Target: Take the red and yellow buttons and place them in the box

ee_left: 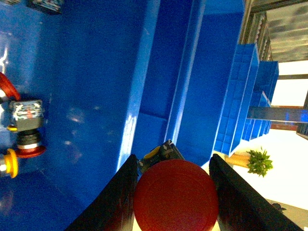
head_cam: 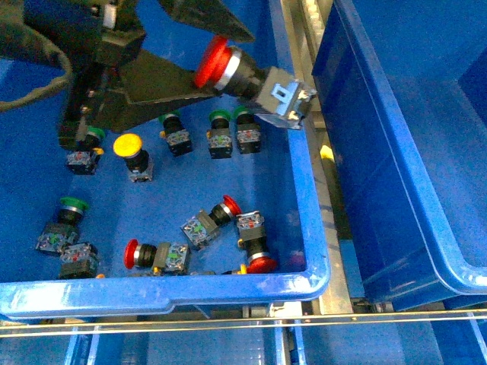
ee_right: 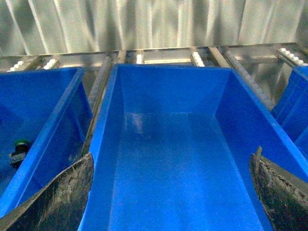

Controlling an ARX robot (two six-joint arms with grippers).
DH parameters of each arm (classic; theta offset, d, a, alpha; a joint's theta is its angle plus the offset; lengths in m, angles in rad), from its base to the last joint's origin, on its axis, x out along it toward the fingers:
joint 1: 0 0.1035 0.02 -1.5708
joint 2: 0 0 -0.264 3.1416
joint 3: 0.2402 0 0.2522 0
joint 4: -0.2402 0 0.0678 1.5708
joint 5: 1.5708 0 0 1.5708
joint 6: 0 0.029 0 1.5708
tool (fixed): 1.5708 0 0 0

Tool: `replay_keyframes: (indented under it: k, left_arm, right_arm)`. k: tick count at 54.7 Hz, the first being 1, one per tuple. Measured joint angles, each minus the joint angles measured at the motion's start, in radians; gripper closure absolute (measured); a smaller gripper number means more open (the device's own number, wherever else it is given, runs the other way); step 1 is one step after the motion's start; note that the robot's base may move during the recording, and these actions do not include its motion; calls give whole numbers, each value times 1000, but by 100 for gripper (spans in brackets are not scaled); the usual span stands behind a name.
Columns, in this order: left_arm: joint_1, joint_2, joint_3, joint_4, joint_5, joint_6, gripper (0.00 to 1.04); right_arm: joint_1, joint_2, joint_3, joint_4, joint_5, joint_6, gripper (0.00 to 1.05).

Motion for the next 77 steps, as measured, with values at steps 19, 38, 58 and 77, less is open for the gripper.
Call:
replay_keyframes:
  k: [19, 38, 58, 77]
  left_arm:
    - [-173, 105, 109, 52, -23, -49, 69]
    - [-274, 209, 248, 70, -72, -103, 69]
    - [-286, 272, 227, 135, -87, -120, 69]
    - [-260, 336, 235, 146, -74, -119, 69]
  right_arm:
    - [0, 0, 0, 0, 0, 0, 7]
    - [0, 0, 0, 0, 0, 0, 7]
    - [0, 0, 0, 0, 0, 0, 7]
    - [0, 0, 0, 0, 0, 0, 7]
